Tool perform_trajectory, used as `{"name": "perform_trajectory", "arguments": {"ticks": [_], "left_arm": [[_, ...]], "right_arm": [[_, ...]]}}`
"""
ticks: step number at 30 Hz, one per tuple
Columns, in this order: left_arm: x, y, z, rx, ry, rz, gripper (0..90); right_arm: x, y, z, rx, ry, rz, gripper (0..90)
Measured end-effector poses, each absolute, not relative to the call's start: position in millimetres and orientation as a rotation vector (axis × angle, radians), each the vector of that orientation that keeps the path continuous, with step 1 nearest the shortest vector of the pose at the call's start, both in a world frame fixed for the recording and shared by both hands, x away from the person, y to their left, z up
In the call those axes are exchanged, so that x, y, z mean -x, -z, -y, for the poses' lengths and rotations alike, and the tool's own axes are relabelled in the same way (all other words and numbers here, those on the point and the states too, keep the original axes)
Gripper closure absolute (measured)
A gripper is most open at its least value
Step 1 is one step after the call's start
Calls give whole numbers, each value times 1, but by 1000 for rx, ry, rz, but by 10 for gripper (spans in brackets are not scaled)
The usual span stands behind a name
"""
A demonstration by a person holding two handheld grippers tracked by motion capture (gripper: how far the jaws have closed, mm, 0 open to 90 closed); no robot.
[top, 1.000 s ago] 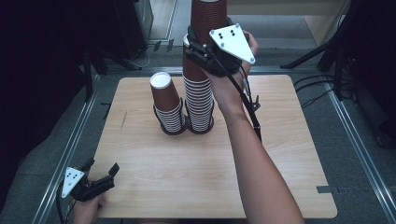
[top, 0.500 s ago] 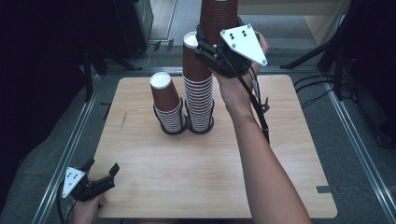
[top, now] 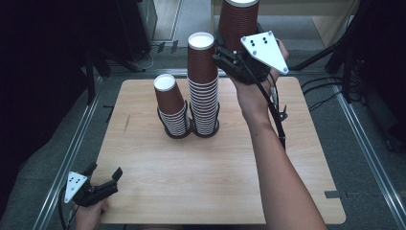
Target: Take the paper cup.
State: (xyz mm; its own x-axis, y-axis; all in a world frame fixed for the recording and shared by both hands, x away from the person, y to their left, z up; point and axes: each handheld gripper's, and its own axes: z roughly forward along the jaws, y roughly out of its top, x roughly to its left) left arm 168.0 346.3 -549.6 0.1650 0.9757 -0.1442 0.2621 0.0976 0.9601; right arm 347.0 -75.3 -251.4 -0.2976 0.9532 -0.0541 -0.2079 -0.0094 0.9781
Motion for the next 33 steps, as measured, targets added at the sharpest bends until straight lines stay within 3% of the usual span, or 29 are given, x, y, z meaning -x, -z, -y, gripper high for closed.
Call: {"name": "perform_trajectory", "arguments": {"ticks": [33], "left_arm": [[-168, 550, -344, -1386, -869, -1313, 0]], "right_arm": [[-333, 289, 110, -907, -1448, -1271, 133]]}}
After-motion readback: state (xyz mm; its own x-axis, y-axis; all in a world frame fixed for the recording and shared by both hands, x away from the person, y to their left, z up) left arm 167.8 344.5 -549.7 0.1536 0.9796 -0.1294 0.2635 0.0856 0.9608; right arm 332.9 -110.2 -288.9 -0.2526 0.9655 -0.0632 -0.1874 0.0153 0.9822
